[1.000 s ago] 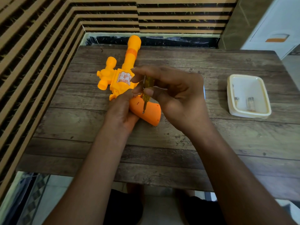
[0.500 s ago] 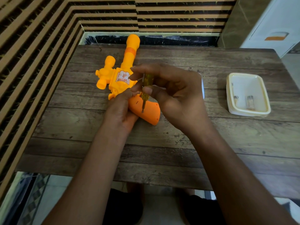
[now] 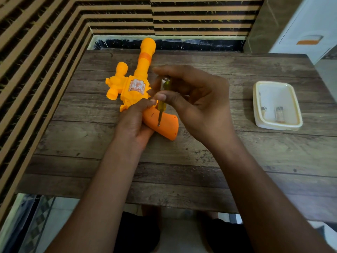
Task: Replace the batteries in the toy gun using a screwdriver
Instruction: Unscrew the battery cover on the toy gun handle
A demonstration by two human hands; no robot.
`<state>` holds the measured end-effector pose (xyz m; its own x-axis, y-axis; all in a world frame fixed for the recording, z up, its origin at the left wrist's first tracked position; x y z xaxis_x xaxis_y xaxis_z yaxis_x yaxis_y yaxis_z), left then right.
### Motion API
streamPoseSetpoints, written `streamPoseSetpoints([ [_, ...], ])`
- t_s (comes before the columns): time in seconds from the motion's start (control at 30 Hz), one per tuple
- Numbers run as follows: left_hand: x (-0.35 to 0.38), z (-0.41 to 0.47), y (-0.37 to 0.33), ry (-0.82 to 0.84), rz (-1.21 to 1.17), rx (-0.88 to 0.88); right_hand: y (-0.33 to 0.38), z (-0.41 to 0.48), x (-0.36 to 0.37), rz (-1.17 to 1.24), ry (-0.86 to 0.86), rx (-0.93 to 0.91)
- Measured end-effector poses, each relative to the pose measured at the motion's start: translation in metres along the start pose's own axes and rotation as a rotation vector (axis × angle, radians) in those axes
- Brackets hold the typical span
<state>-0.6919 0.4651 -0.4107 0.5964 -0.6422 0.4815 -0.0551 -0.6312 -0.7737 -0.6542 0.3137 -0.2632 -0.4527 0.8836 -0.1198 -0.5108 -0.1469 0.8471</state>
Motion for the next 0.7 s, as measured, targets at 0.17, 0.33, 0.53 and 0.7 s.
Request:
streamPoseSetpoints([
  [0.17, 0.004, -0.006, -0.003, -0.004, 0.034, -0.001, 0.007, 0.002, 0.002, -0.093, 0.012, -0.051],
  [0.33, 0.003, -0.004, 0.0, -0.007, 0.014, -0.021, 0.007, 0.003, 0.001, -0.121, 0.021, -0.081],
  [0.53, 0.013, -0.01, -0.005, 0.045, 0.029, -0.001, 0.004, 0.001, 0.007, -0.083, 0.042, -0.057],
  [0.7, 0.008, -0.006, -0.002, 0.046, 0.01, -0.013, 0.001, 0.001, 0.006, -0.08, 0.048, -0.068],
])
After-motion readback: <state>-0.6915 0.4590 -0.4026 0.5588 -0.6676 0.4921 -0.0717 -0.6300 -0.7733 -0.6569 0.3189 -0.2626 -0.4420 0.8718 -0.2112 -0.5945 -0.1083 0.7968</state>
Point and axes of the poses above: each hand's wrist, its own z-axis towards the middle knuckle, its own x-axis out of the palm, y = z × x, the point moved 10 cm from there along z, towards the middle knuckle, and after that the axes turned 1 degree about -z, right-handed, at the moved point
